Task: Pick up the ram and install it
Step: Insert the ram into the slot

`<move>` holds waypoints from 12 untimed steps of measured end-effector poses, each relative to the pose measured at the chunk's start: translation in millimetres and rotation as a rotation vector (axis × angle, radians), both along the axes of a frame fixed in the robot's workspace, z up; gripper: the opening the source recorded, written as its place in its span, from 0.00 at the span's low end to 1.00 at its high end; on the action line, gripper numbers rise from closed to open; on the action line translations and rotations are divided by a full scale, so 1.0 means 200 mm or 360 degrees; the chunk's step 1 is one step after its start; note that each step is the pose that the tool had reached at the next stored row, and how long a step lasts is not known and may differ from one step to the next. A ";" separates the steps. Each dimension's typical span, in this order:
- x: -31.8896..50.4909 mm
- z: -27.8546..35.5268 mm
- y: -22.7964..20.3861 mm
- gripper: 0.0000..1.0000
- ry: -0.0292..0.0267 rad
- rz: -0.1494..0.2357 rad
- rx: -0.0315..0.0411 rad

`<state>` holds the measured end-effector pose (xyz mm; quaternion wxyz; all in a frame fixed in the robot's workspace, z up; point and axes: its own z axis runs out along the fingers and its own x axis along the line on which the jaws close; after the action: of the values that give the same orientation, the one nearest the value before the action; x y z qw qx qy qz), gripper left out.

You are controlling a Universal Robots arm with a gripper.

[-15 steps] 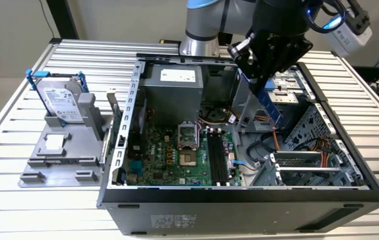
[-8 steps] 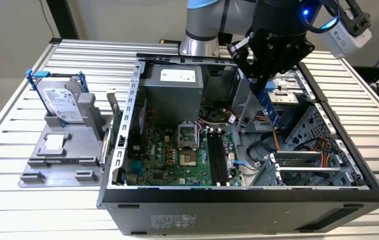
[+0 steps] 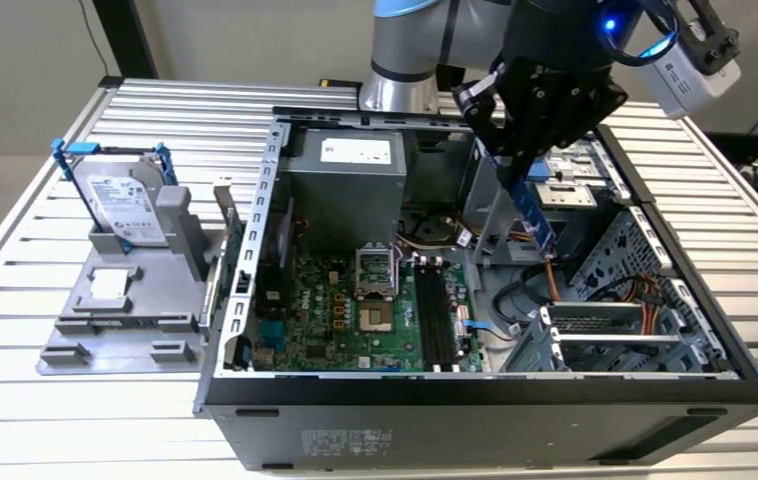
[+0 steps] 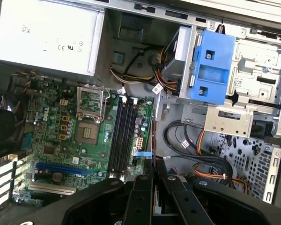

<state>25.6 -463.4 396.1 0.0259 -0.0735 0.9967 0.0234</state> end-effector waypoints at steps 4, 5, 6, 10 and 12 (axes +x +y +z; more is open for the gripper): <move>0.000 -0.002 0.000 0.00 0.00158 -0.0005 0.0000; 0.000 -0.004 0.000 0.00 0.00159 -0.0011 0.0000; 0.000 -0.005 0.000 0.00 0.00162 -0.0021 0.0000; 0.000 -0.011 0.000 0.00 0.00164 -0.0076 0.0000; 0.000 -0.015 0.000 0.00 0.00163 -0.0085 0.0001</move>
<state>25.6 -463.5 393.2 0.0214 -0.0468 0.9984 0.0233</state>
